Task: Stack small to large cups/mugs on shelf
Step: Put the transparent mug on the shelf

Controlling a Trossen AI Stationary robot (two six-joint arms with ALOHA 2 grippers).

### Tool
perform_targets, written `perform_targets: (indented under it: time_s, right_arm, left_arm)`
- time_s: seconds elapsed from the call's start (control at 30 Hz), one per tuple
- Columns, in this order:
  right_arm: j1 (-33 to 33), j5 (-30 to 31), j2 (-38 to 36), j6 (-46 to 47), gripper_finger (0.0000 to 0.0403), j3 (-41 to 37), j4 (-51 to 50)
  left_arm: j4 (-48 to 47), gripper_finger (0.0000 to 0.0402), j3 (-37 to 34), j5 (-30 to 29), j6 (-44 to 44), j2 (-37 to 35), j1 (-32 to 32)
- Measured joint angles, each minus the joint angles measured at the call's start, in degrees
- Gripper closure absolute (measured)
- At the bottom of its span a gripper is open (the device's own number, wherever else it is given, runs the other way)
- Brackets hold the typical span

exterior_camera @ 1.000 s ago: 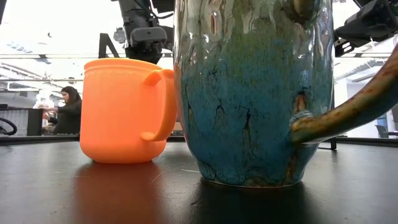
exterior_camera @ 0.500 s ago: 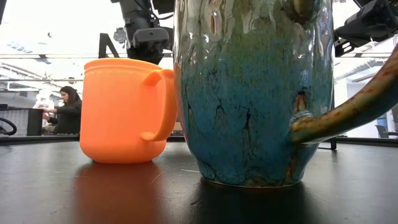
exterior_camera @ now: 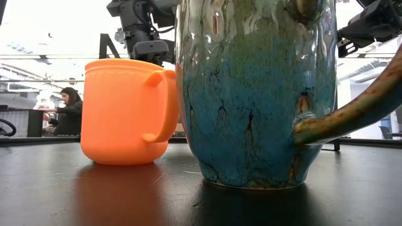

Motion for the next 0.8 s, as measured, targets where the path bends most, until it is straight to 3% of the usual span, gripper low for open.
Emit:
perform_targets:
  time_s: [0.8]
  right_arm:
    - [0.01,0.01,0.00,-0.20,0.0403,0.00,0.01]
  left_arm:
    - [0.95,0.0374,0.02,-0.70,-1.19,-0.57,-2.95]
